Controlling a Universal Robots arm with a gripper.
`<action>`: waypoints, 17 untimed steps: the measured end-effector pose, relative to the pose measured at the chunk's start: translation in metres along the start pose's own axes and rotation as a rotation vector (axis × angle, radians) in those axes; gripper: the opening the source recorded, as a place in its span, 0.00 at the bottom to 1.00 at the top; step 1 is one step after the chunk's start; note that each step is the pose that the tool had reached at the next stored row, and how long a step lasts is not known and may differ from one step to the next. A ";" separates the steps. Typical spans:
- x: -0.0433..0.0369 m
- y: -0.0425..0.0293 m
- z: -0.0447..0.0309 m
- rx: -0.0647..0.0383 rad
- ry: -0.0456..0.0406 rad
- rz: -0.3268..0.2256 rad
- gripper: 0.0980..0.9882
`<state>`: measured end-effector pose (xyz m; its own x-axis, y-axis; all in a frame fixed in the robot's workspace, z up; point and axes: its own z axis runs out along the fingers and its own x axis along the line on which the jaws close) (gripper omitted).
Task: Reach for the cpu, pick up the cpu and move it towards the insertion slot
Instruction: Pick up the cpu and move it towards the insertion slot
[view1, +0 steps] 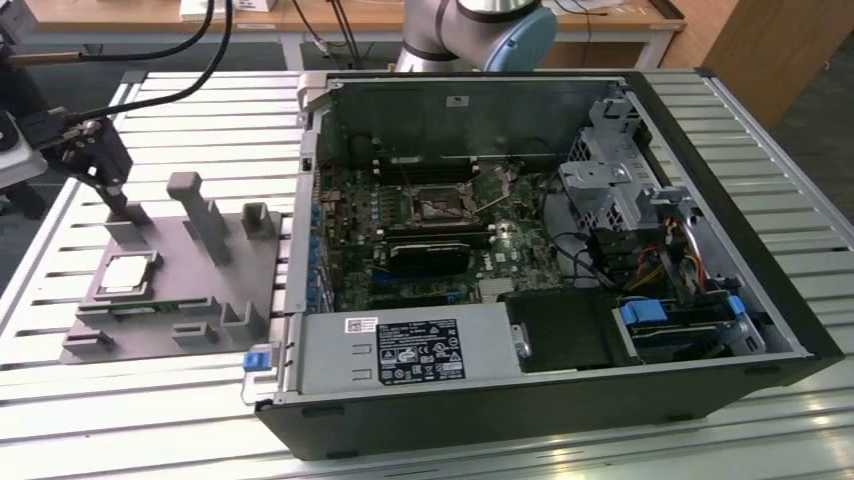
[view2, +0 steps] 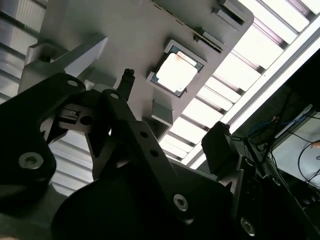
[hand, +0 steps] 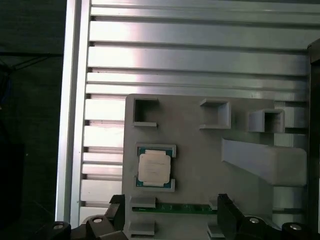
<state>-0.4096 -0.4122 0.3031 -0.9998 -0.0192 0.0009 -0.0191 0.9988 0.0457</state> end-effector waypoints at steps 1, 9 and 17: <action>0.0001 -0.0003 0.0018 0.000 0.0001 0.000 0.74; 0.0012 -0.0014 0.0164 0.000 -0.0002 0.006 0.81; 0.0013 -0.0026 0.0308 0.000 -0.0003 0.006 0.81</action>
<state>-0.4109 -0.4135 0.2722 -0.9999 -0.0129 0.0009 -0.0128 0.9989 0.0458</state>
